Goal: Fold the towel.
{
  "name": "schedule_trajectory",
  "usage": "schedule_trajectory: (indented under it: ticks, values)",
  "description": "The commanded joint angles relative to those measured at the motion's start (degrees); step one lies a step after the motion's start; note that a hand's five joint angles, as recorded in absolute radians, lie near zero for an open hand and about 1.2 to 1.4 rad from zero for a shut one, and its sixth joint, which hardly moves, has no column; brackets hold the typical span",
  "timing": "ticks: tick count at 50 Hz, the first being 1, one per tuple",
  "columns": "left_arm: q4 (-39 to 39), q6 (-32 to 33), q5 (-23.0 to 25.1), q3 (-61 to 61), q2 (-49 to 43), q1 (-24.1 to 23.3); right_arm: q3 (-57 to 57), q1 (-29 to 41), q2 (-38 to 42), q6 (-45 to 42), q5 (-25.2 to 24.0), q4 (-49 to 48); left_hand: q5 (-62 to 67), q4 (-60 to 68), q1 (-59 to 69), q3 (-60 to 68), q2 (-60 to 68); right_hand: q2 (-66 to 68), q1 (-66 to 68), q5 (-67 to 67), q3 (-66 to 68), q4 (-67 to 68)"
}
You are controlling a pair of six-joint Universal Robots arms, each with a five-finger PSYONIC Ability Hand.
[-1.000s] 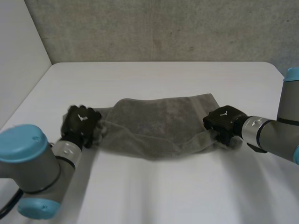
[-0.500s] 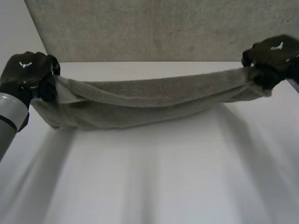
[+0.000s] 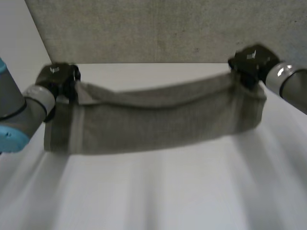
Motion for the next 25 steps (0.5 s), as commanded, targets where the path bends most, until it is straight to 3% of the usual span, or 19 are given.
schedule_trajectory:
  ticks: [1, 4, 8, 10, 14, 19, 21, 25]
  values:
    - [13.33, -10.39, -2.57, 5.98, 4.74, -0.38, 7.20, 1.11, -8.43, 5.14, 4.42, -32.19, -14.94, -7.05, -2.72, -8.50, -5.44, 5.14, 6.18, 4.20, 3.48, 3.40]
    - [14.50, -14.62, -2.05, 5.81, 7.64, 0.33, 9.06, 0.58, -11.97, 8.05, 3.37, -30.74, -14.94, -7.05, -2.72, -8.50, -5.44, 5.14, 6.18, 4.20, 3.48, 3.40]
    - [12.13, -14.82, -1.61, 4.84, 8.18, 0.86, 9.42, 0.31, -11.63, 8.94, 1.08, -24.22, -14.94, -7.05, -2.72, -8.50, -5.44, 5.14, 6.18, 4.20, 3.48, 3.40]
    - [9.85, -14.55, -0.99, 2.30, 7.40, 0.94, 9.77, 0.58, -10.41, 8.50, -1.46, -15.04, -14.94, -7.05, -2.72, -8.50, -5.44, 5.14, 6.18, 4.20, 3.48, 3.40]
    - [7.65, -13.15, 0.24, -1.05, 5.81, 0.94, 9.77, 0.67, -8.47, 7.00, -2.70, -6.12, -14.94, -7.05, -2.72, -8.50, -5.44, 5.14, 6.18, 4.20, 3.48, 3.40]
    - [5.18, -4.71, 1.91, -7.29, 2.38, 0.86, 11.26, 0.75, -4.78, 1.64, -2.44, 4.70, -14.94, -7.05, -2.72, -8.50, -5.44, 5.14, 6.18, 4.20, 3.48, 3.40]
    - [4.92, 2.64, 2.00, -11.49, 1.24, 1.03, 12.66, 0.75, -1.89, -2.73, -1.74, 10.99, -14.94, -7.05, -2.72, -8.50, -5.44, 5.14, 6.18, 4.20, 3.48, 3.40]
    - [4.92, 7.66, 2.08, -15.53, 0.98, 1.47, 13.54, 1.02, 0.57, -7.21, -1.12, 16.88, -14.94, -7.05, -2.72, -8.50, -5.44, 5.14, 6.18, 4.20, 3.48, 3.40]
